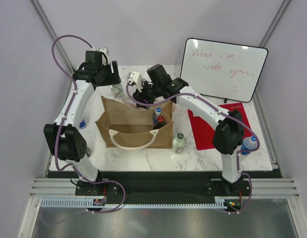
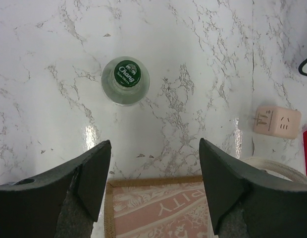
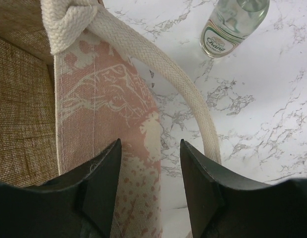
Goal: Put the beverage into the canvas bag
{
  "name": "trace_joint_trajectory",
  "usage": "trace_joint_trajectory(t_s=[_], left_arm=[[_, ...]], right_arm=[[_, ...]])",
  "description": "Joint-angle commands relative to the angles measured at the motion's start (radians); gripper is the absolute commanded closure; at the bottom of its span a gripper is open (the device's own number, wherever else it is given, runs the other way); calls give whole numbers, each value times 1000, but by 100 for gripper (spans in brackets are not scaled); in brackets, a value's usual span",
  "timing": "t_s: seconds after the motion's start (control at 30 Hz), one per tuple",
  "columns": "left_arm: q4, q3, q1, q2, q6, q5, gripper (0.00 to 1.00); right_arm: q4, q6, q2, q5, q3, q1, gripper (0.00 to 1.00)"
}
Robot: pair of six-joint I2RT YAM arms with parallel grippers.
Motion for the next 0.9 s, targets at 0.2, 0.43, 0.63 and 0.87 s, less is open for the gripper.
trace_joint_trajectory(t_s=[0.2, 0.43, 0.63, 0.87], left_arm=[[50, -87, -31, -38, 41, -31, 22], [62, -90, -36, -61, 27, -117, 21], [84, -84, -39, -50, 27, -129, 20], [151, -92, -36, -33, 42, -255, 20]], right_arm=[[-54, -70, -52, 8, -42, 32, 42], [-47, -76, -57, 16, -34, 46, 41], [-38, -70, -41, 26, -33, 57, 41], [-23, -67, -40, 31, -37, 58, 41]])
